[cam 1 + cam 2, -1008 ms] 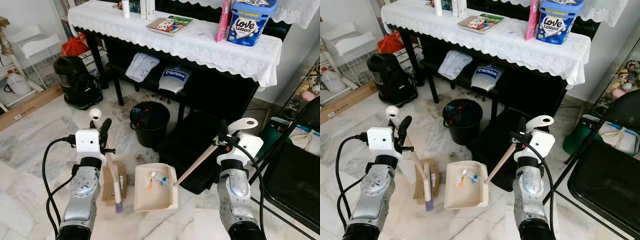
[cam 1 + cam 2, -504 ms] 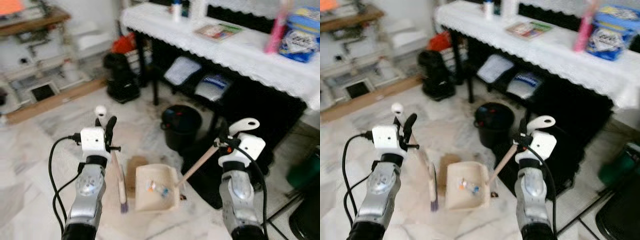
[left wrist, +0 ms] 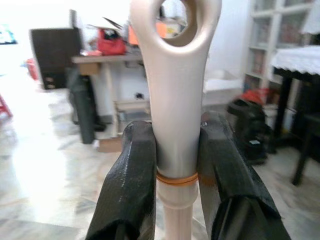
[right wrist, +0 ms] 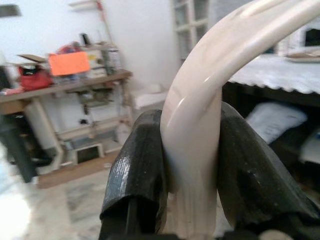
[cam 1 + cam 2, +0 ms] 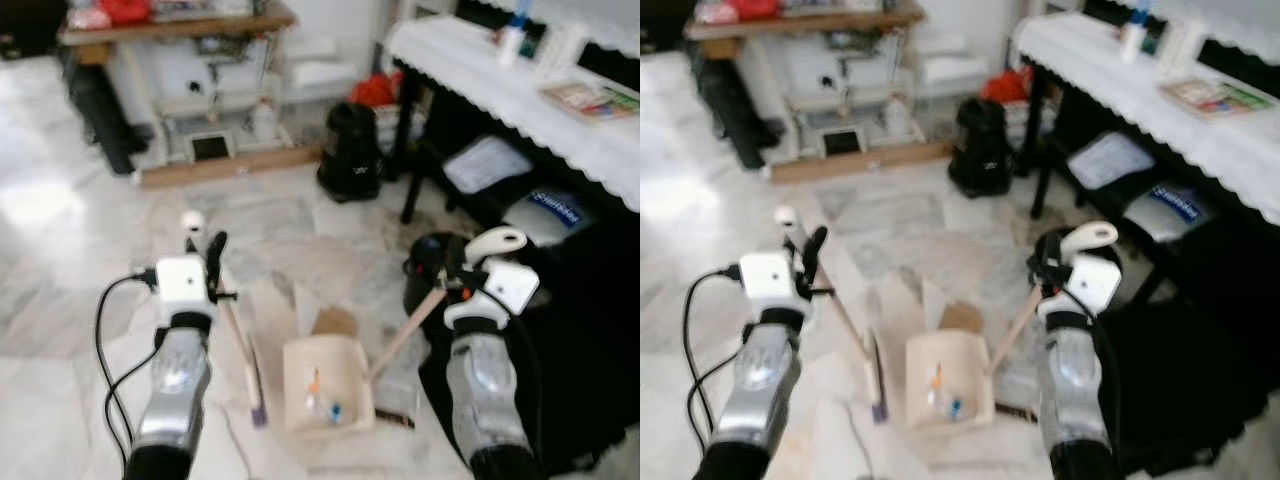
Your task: Sweep floor
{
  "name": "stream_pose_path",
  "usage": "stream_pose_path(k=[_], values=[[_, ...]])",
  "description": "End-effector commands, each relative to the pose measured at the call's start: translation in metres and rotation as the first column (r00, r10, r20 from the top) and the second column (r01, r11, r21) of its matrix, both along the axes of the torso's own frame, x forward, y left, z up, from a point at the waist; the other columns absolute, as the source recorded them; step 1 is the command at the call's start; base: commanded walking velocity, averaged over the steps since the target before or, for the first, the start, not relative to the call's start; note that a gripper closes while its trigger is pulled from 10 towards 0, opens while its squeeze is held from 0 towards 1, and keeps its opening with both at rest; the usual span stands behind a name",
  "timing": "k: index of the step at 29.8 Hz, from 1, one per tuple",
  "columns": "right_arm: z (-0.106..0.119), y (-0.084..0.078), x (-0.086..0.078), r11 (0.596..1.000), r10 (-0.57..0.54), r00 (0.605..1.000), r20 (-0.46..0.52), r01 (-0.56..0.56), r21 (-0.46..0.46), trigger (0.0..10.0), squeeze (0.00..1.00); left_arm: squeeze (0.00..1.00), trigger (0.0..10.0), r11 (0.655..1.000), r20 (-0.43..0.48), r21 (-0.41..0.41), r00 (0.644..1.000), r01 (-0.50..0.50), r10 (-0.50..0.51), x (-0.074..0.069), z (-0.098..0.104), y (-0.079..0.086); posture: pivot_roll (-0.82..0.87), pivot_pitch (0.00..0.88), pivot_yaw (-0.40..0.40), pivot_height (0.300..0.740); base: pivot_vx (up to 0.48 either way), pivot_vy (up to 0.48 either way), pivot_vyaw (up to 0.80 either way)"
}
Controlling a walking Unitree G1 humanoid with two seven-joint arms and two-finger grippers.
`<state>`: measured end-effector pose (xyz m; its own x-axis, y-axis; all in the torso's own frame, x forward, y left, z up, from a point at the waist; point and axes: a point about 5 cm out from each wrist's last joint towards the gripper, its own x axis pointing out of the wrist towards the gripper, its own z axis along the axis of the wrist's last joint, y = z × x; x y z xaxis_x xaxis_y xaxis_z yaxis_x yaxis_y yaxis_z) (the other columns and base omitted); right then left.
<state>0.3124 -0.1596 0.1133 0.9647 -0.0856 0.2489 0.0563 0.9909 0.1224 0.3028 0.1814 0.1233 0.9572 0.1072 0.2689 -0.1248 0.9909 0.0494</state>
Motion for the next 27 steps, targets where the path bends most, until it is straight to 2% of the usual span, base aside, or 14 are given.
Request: stream_pose_path(k=[1, 7, 18, 27], values=[[0.0162, -0.0046, 0.0023, 0.999, -0.02, 0.997, 0.073, 0.018, 0.028, 10.0, 0.0, 0.0, 10.0, 1.0, 0.055, 0.023, 0.998, 0.012, -0.013, 0.0017, 0.0105, -0.0048, -0.02, 0.0, -0.04, 0.74, 0.0, 0.0, 0.77], [0.0139, 0.0007, 0.0023, 0.999, -0.01, 0.998, 0.062, 0.008, 0.036, 10.0, 0.0, 0.0, 10.0, 0.999, 0.057, 0.034, 0.998, -0.009, 0.007, 0.0, 0.0102, 0.0014, -0.01, 0.0, -0.037, 0.74, 0.0, 0.0, 0.77], [0.0118, -0.0003, -0.0005, 0.999, -0.027, 0.998, 0.06, 0.024, 0.045, 10.0, 0.0, 0.0, 10.0, 0.998, 0.047, 0.058, 0.999, 0.008, -0.011, -0.0006, 0.0102, 0.0001, -0.01, 0.0, -0.017, 0.74, 0.0, 0.0, 0.77], [0.0119, 0.0025, -0.0012, 0.998, -0.023, 0.998, 0.058, 0.02, 0.054, 10.0, 0.0, 0.0, 10.0, 0.998, 0.038, 0.06, 0.999, -0.003, 0.001, -0.0032, 0.0088, 0.0013, -0.01, 0.0, -0.032, 0.74, 0.0, 0.0, 0.77]])
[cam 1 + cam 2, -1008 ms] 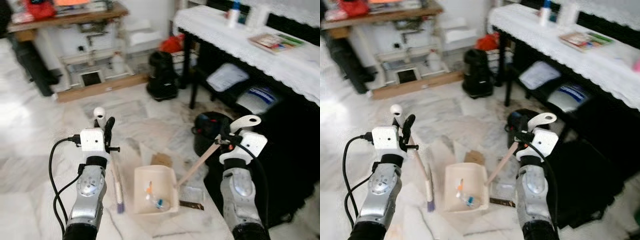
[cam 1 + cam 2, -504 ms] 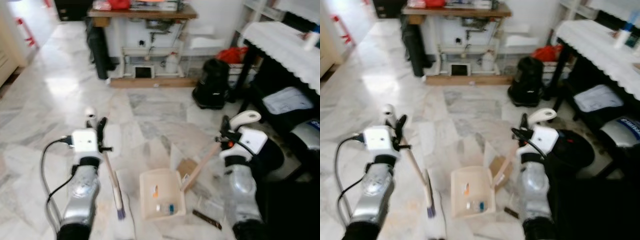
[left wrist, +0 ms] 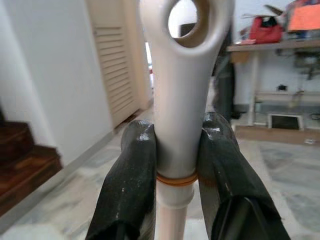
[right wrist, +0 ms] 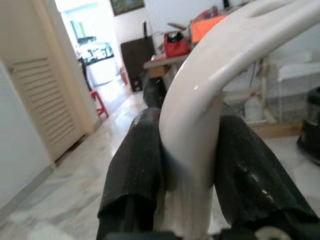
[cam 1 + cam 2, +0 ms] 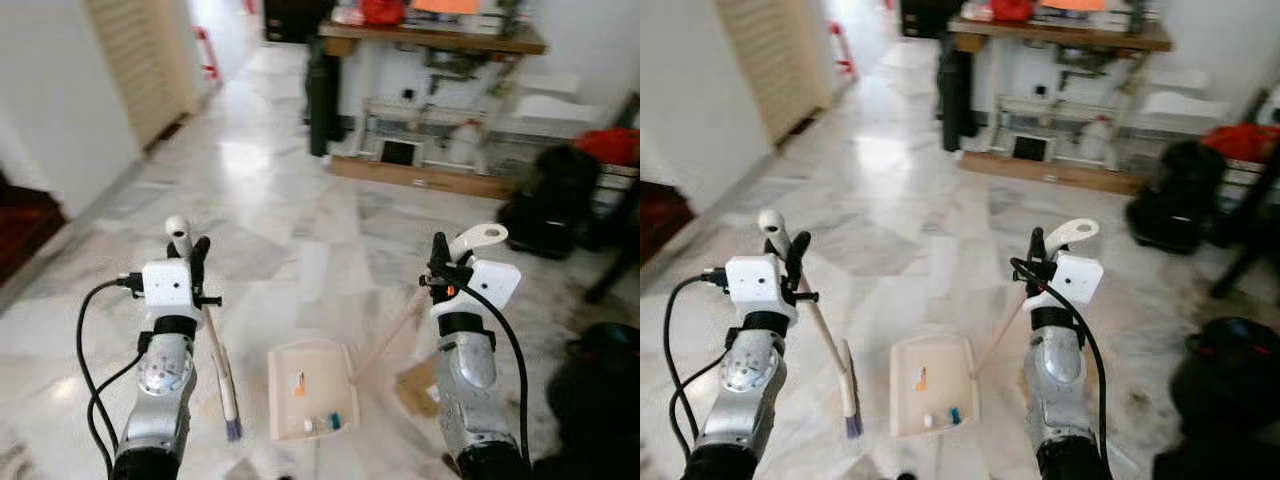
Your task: Sweep floor
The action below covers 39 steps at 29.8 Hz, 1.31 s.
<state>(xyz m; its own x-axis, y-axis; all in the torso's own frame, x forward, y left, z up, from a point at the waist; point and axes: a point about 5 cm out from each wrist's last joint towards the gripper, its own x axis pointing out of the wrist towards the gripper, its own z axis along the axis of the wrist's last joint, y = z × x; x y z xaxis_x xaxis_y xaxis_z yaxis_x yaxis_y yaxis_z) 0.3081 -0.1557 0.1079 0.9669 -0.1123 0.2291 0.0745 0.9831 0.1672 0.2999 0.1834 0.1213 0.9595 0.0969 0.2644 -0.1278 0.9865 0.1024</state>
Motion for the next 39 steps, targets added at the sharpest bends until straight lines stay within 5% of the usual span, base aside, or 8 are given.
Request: stream_pose_path(k=[1, 20, 39], values=[[0.0173, -0.0018, 0.0031, 1.0, -0.009, 0.997, 0.073, 0.008, 0.007, 10.0, 0.0, 0.0, 10.0, 1.0, 0.048, 0.008, 0.999, 0.002, -0.003, -0.0008, 0.0104, -0.0009, -0.01, 0.0, -0.032, 0.74, 0.0, 0.0, 0.77], [0.017, 0.0001, 0.0018, 1.0, -0.004, 0.998, 0.059, 0.004, 0.009, 10.0, 0.0, 0.0, 10.0, 1.0, 0.042, 0.006, 0.999, -0.013, 0.013, -0.0043, 0.0126, 0.0021, 0.0, 0.023, -0.044, 0.74, 0.0, 0.0, 0.77], [0.0102, -0.0021, 0.0035, 0.999, -0.006, 1.0, -0.013, 0.007, 0.04, 10.0, 0.0, 0.0, 10.0, 0.999, 0.024, -0.027, 1.0, -0.019, 0.02, -0.008, 0.011, 0.0004, 0.0, 0.05, -0.054, 0.74, 0.0, 0.329, 0.0]])
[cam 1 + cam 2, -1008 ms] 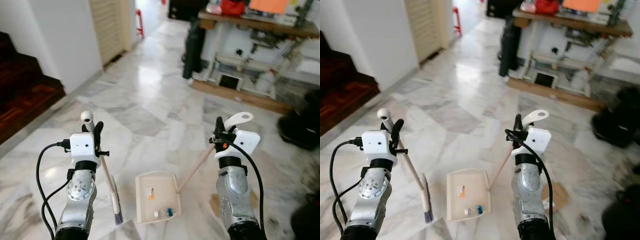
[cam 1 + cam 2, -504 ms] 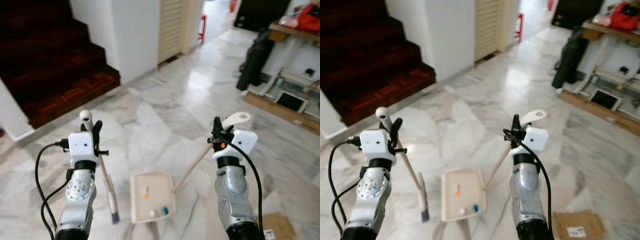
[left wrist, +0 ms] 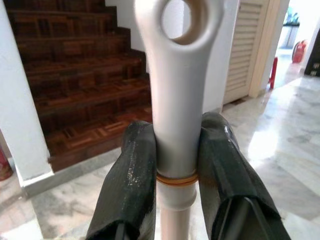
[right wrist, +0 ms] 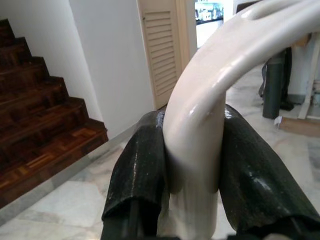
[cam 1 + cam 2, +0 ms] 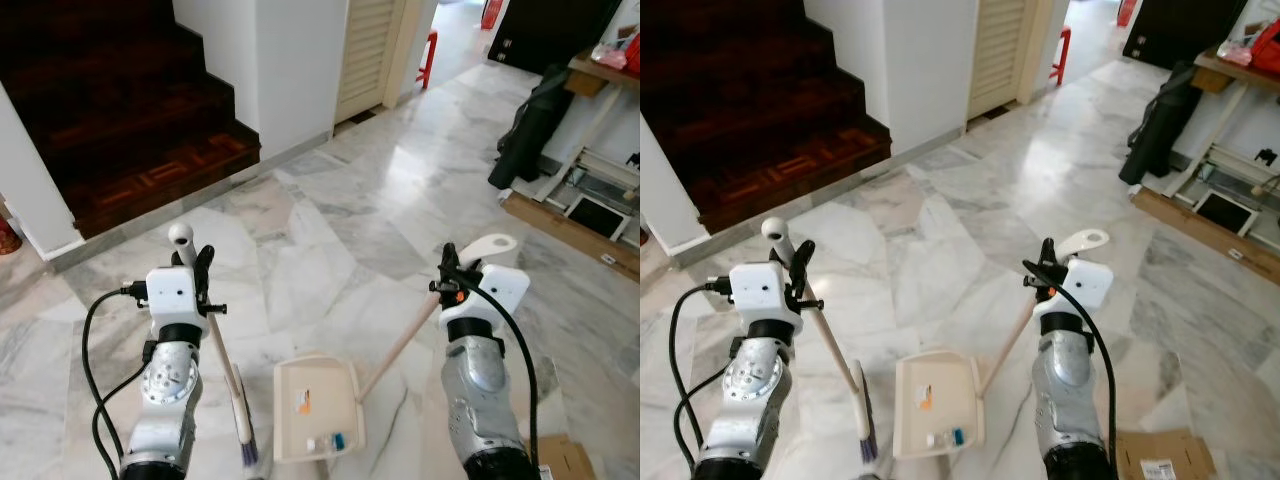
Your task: Sweep floor
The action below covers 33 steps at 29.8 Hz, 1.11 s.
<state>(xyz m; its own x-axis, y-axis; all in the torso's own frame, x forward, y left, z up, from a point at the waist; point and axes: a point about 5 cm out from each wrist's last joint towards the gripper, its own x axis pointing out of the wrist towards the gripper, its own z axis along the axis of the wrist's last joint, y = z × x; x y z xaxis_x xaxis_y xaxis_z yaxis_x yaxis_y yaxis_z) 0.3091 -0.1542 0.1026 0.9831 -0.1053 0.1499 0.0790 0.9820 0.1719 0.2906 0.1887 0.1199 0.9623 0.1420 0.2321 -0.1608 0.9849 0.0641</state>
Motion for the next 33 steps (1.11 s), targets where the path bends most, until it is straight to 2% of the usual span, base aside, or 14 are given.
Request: stream_pose_path(k=[1, 11, 15, 27, 33], values=[[0.0152, -0.0033, 0.0023, 0.999, -0.017, 0.998, 0.067, 0.015, 0.033, 10.0, 0.0, 0.0, 10.0, 1.0, 0.052, 0.017, 0.999, 0.015, -0.016, 0.0013, 0.0125, -0.0048, 0.0, 0.052, -0.054, 0.74, 0.0, 0.48, 0.0], [0.018, -0.0013, 0.0027, 0.999, -0.003, 0.997, 0.079, 0.0, 0.036, 10.0, 0.0, 0.0, 10.0, 1.0, 0.051, 0.016, 0.998, 0.02, -0.021, 0.0011, 0.0128, -0.0061, 0.0, 0.049, -0.055, 0.74, 0.0, 0.48, 0.0], [0.0199, -0.0002, 0.0027, 1.0, 0.001, 0.996, 0.088, -0.002, 0.019, 10.0, 0.0, 0.0, 10.0, 0.999, 0.053, 0.018, 0.998, 0.028, -0.029, 0.0016, 0.0133, -0.0072, 0.0, 0.048, -0.054, 0.74, 0.0, 0.354, 0.8], [0.0194, 0.0014, 0.0032, 0.999, 0.003, 0.996, 0.085, -0.007, 0.044, 10.0, 0.0, 0.0, 10.0, 0.999, 0.052, 0.022, 0.998, 0.043, -0.044, 0.0018, 0.0136, -0.0094, 0.01, 0.03, -0.047, 0.74, 0.0, 0.0, 0.76], [0.0171, 0.0021, 0.0037, 0.998, 0.007, 0.997, 0.073, -0.011, 0.059, 10.0, 0.0, 0.0, 10.0, 0.999, 0.05, 0.026, 0.998, 0.046, -0.048, 0.0016, 0.0135, -0.0095, 0.01, 0.023, -0.044, 0.74, 0.0, 0.0, 0.0]])
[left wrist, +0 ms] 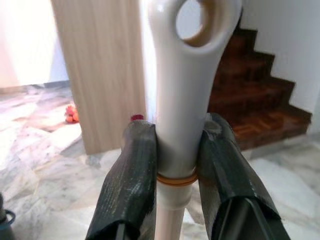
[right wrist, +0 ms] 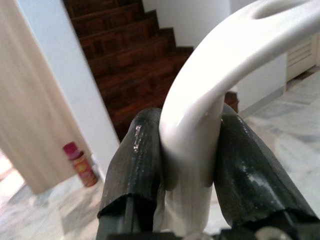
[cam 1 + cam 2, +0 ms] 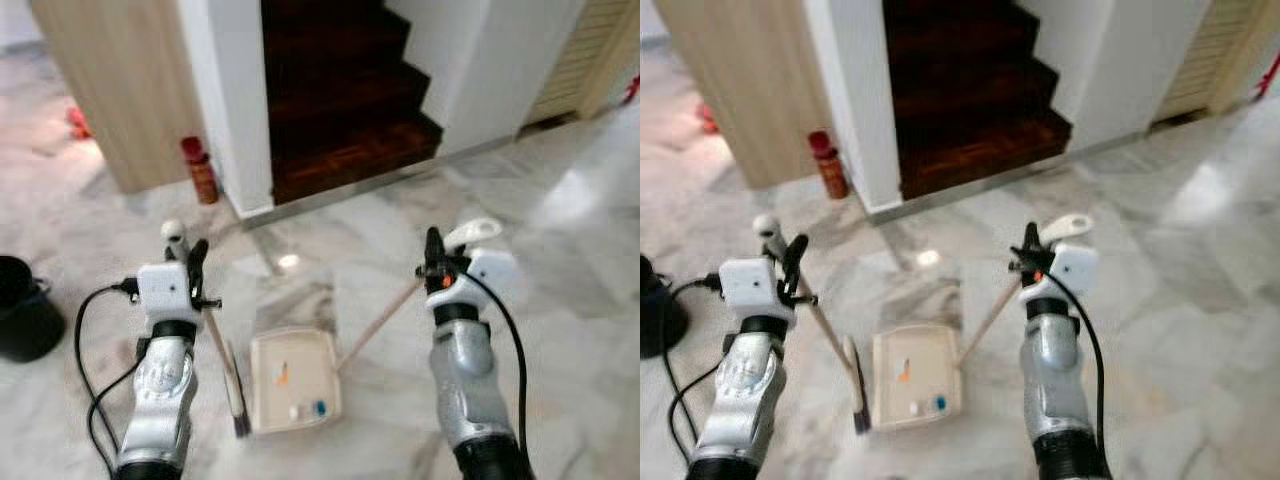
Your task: Sweep floor
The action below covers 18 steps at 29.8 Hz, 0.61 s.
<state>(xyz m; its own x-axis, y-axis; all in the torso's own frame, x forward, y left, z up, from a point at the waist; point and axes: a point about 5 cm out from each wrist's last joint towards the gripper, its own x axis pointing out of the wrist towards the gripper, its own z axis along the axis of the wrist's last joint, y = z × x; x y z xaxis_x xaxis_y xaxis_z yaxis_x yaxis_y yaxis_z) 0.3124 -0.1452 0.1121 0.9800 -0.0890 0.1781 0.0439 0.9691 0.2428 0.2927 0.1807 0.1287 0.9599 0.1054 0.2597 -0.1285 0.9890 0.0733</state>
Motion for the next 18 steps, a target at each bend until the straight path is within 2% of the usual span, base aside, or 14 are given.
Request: stream_pose_path(k=[1, 15, 18], values=[[0.0074, -0.0069, 0.0004, 1.0, -0.021, 0.999, 0.036, 0.021, -0.01, 10.0, 0.0, 0.0, 10.0, 1.0, 0.024, 0.012, 1.0, 0.012, -0.013, -0.0005, 0.0046, -0.0015, 0.01, 0.02, -0.044, 0.74, 0.0, 0.0, 0.0], [0.0065, -0.007, 0.0015, 1.0, -0.019, 0.999, 0.031, 0.02, -0.005, 10.0, 0.0, 0.0, 10.0, 1.0, 0.016, 0.008, 1.0, 0.018, -0.019, -0.0016, 0.0031, -0.0016, 0.01, 0.011, -0.04, 0.74, 0.0, 0.0, 0.0], [0.0069, -0.0083, 0.0019, 1.0, -0.024, 0.999, 0.031, 0.024, -0.005, 10.0, 0.0, 0.0, 10.0, 1.0, 0.016, 0.004, 1.0, 0.017, -0.017, -0.0012, 0.0036, -0.0014, 0.01, 0.023, -0.043, 0.74, 0.0, 0.298, 0.0]])
